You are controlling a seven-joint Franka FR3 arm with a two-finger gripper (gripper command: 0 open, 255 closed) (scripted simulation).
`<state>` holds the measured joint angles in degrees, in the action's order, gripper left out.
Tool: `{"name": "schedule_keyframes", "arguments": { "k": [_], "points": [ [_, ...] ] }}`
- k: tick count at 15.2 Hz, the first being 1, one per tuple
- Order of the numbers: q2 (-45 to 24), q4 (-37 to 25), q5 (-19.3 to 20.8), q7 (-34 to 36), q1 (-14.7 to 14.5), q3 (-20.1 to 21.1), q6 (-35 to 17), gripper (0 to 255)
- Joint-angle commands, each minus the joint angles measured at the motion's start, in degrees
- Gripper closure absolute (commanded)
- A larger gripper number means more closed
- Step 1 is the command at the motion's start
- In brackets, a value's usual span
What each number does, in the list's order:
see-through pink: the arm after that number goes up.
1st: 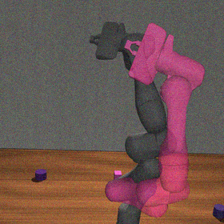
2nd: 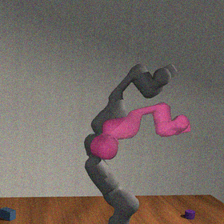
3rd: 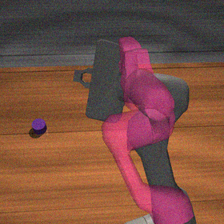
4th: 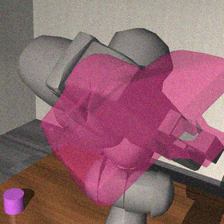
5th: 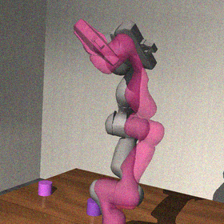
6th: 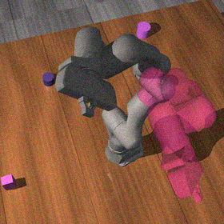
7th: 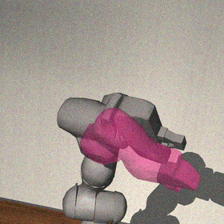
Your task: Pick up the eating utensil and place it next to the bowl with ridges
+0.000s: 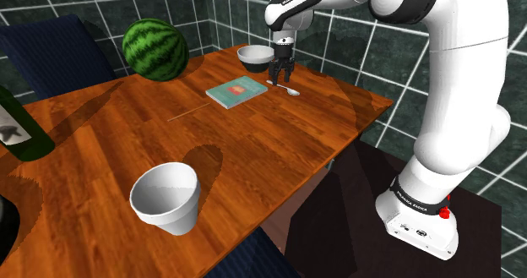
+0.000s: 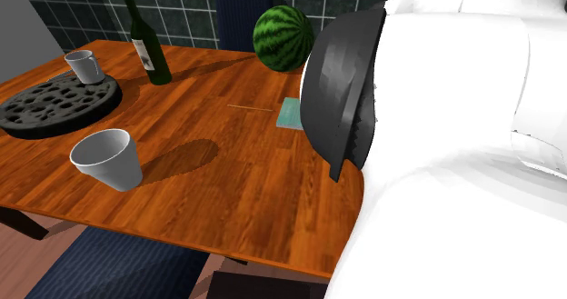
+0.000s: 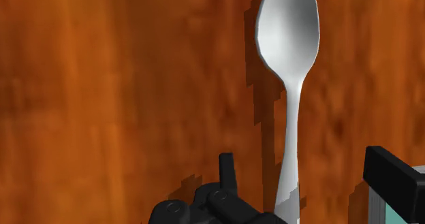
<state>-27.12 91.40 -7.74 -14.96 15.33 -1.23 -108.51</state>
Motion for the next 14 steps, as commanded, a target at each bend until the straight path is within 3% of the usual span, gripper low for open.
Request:
{"name": "schedule_keyframes", "arguments": {
  "k": [1,3,7,14],
  "points": [
    [0.0,0.0,0.0,0.0,0.0,0.0,0.0,0],
    [0.0,0.0,0.0,0.0,0.0,0.0,0.0,0],
    [0.53,-6.49,0.28,0.29,0.48,-0.22,7.04,0],
    [0.53,-6.49,0.28,0.29,0.48,-0.22,7.04,0]
  ]
}}
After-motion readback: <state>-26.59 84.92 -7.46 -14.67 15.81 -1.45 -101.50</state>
